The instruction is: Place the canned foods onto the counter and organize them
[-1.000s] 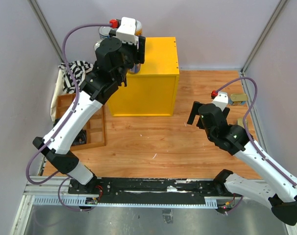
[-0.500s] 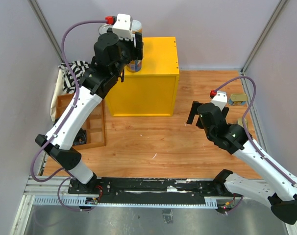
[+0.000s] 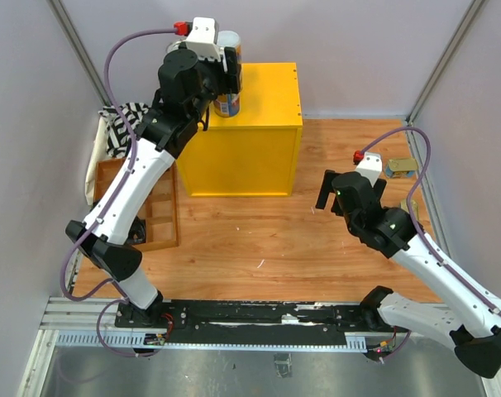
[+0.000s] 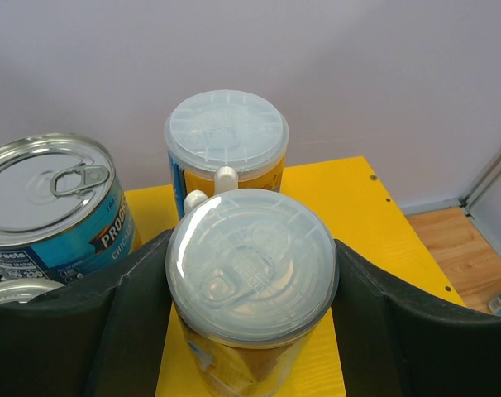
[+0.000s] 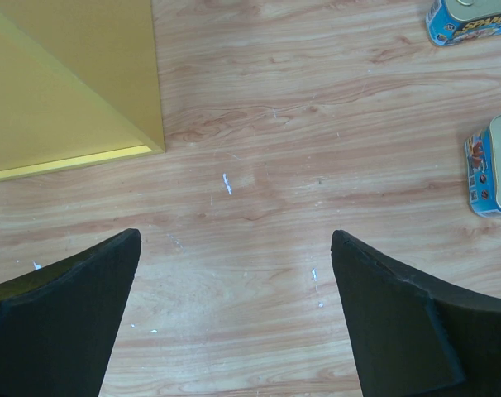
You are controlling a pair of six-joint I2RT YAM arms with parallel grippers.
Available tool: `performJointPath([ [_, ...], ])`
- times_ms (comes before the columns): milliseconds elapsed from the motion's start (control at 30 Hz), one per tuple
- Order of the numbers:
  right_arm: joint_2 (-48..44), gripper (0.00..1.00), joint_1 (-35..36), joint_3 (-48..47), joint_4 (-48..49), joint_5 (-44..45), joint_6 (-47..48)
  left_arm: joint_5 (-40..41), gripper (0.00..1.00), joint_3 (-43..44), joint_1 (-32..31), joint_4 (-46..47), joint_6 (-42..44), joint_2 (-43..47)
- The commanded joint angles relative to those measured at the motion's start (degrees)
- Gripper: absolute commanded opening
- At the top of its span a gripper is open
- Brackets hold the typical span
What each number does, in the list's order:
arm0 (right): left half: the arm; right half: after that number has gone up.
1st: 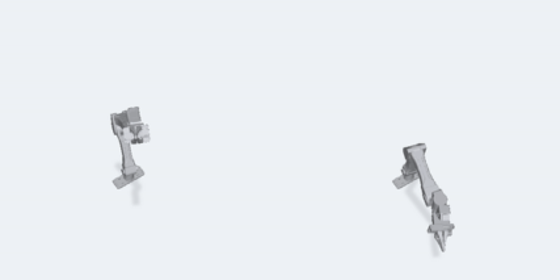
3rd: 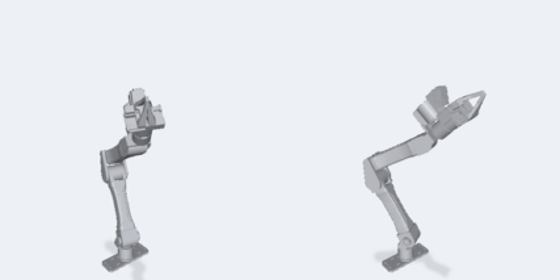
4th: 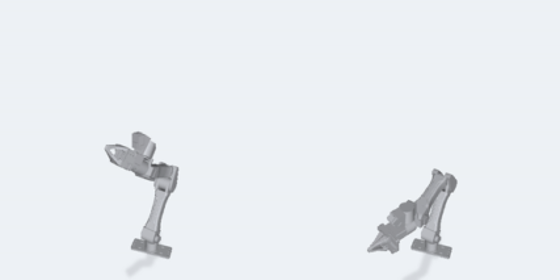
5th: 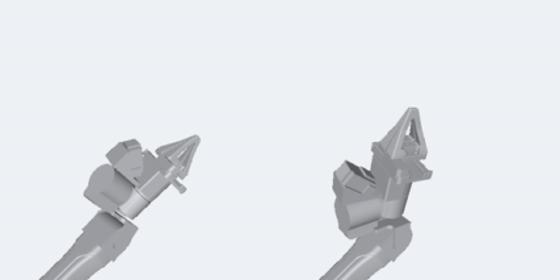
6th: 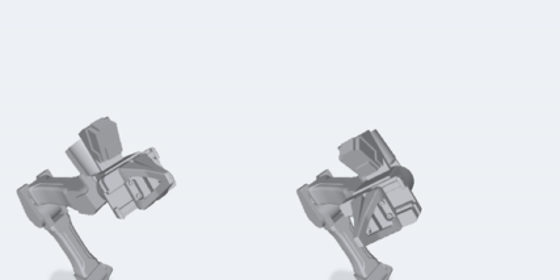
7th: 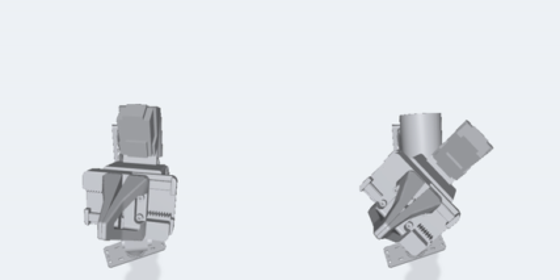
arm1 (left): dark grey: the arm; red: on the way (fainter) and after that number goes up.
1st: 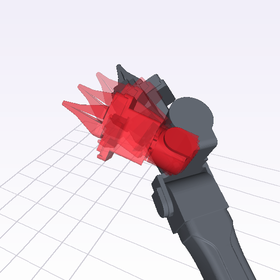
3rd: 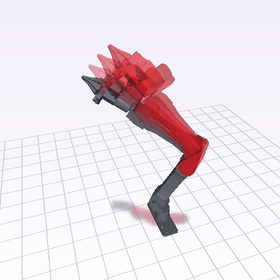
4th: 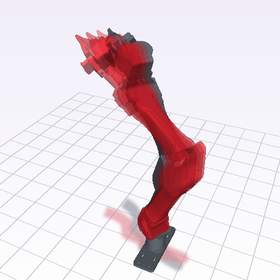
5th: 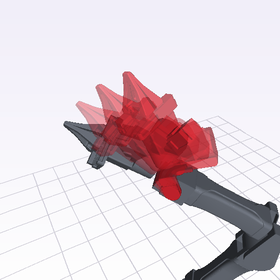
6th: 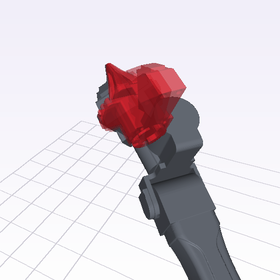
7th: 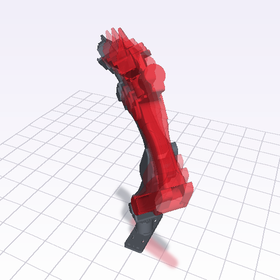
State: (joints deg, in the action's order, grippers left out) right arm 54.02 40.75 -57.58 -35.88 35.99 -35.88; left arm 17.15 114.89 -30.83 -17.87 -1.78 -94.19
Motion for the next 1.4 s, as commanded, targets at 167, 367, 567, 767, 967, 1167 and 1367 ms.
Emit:
performJointPath([
  [167,-0.14,0.98,-2.95,-1.11,0.98,-0.70,1.63,-1.81,0.00,3.66,0.95,6.48,-0.79,-2.69],
  [367,-0.64,0.98,-3.66,-0.52,1.26,-1.09,1.77,-2.02,0.00,3.14,0.95,4.79,-0.48,-1.20],
  [567,-1.86,0.98,-4.32,-0.55,1.06,-0.69,2.10,-2.88,0.00,2.71,0.95,2.01,-0.20,1.19],
  [767,-2.33,0.98,-4.37,-0.86,-0.04,-1.30,1.63,-3.24,0.00,2.89,0.86,-0.14,0.00,2.11],
  [967,-2.38,0.98,-4.37,-0.86,-0.03,-1.96,1.34,-3.70,0.00,2.45,0.78,-0.85,0.17,2.57],
  [1167,-2.00,0.98,-4.37,-0.86,-0.06,-2.18,1.08,-3.83,0.00,1.45,0.77,-0.55,0.23,2.62],
  [1367,-1.74,0.98,-4.37,-0.82,-0.05,-2.30,0.92,-4.01,0.18,0.75,0.77,-0.76,-0.20,2.44],
])
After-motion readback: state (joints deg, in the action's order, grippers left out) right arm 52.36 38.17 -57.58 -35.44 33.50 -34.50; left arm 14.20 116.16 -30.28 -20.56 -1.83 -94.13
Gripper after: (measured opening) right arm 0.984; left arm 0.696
